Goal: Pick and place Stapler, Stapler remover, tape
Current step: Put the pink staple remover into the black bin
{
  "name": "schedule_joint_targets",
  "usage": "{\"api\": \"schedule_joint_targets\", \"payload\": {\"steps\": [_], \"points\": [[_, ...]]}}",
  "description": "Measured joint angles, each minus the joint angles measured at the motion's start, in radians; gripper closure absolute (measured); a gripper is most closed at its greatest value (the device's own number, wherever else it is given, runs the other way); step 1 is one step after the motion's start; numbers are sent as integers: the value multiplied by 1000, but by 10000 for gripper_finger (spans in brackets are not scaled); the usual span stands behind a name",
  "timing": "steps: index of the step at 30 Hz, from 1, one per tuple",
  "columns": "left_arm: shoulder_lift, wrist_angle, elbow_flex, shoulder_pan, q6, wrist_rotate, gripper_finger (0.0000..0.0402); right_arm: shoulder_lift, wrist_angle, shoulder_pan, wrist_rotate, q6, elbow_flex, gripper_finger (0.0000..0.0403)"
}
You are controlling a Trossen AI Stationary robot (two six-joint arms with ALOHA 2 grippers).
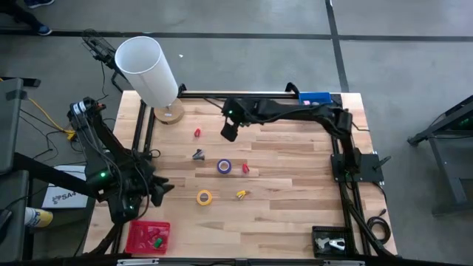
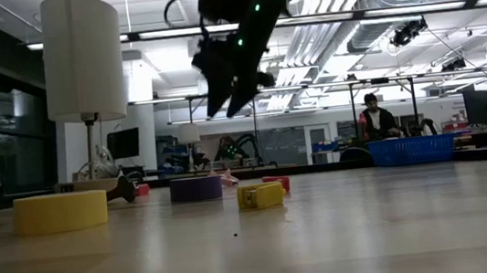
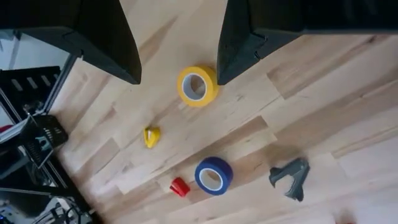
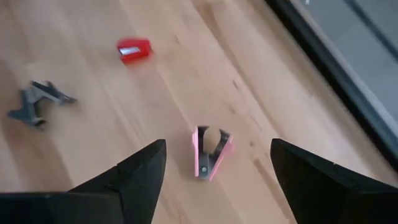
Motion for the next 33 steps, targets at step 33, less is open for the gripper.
{"api": "schedule_joint_targets", "payload": {"steps": [33], "points": [[-11, -2, 0, 0, -1, 55, 195, 198, 98, -35, -42, 152, 0, 118]]}}
